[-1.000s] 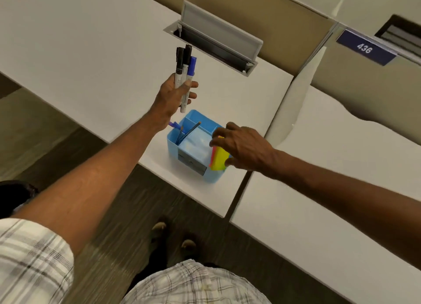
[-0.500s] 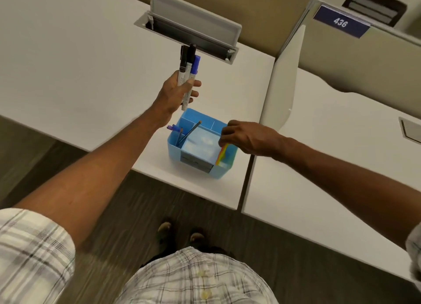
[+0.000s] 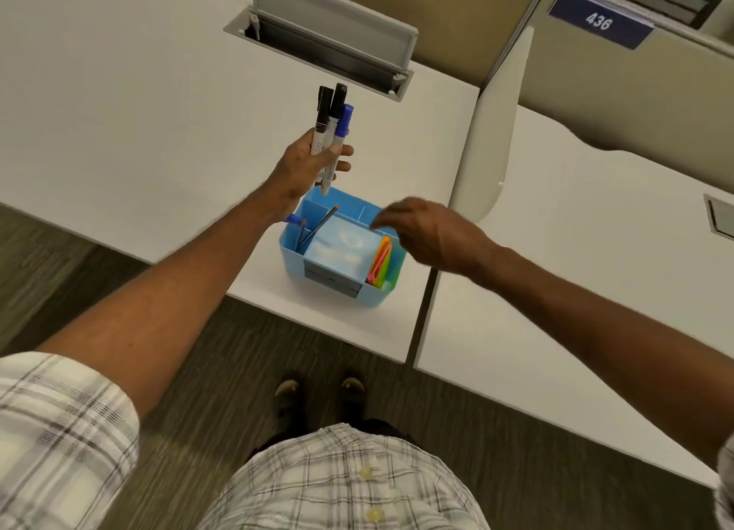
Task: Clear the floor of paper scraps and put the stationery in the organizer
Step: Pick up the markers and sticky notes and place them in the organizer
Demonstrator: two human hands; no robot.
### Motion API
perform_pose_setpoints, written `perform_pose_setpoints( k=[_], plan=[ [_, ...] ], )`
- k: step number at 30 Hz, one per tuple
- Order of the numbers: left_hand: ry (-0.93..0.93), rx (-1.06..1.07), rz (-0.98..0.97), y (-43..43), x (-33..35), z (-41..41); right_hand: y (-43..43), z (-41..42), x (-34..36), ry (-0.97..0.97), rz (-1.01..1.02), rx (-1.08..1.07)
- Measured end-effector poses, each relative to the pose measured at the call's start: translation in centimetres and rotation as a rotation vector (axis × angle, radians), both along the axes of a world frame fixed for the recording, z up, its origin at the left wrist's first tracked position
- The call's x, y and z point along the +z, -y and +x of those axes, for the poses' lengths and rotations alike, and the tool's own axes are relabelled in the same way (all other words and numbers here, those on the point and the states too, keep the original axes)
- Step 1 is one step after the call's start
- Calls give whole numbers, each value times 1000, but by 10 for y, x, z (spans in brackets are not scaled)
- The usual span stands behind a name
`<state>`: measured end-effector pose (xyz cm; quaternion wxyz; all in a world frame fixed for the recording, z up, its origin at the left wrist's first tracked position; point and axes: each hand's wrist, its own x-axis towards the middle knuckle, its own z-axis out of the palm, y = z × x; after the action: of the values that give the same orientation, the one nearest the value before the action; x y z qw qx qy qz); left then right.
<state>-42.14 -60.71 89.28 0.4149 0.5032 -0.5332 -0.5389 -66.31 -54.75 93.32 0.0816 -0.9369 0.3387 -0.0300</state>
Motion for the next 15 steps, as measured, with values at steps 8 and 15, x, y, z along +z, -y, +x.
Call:
perform_pose_setpoints(
  k=[8,15],
  plan=[
    [169,-136,8,-8,4,-3,54,49,27,637,390,-458],
    [338,-241,-4,-5,-5,-2,63,62,5,729,383,-472]
  ],
)
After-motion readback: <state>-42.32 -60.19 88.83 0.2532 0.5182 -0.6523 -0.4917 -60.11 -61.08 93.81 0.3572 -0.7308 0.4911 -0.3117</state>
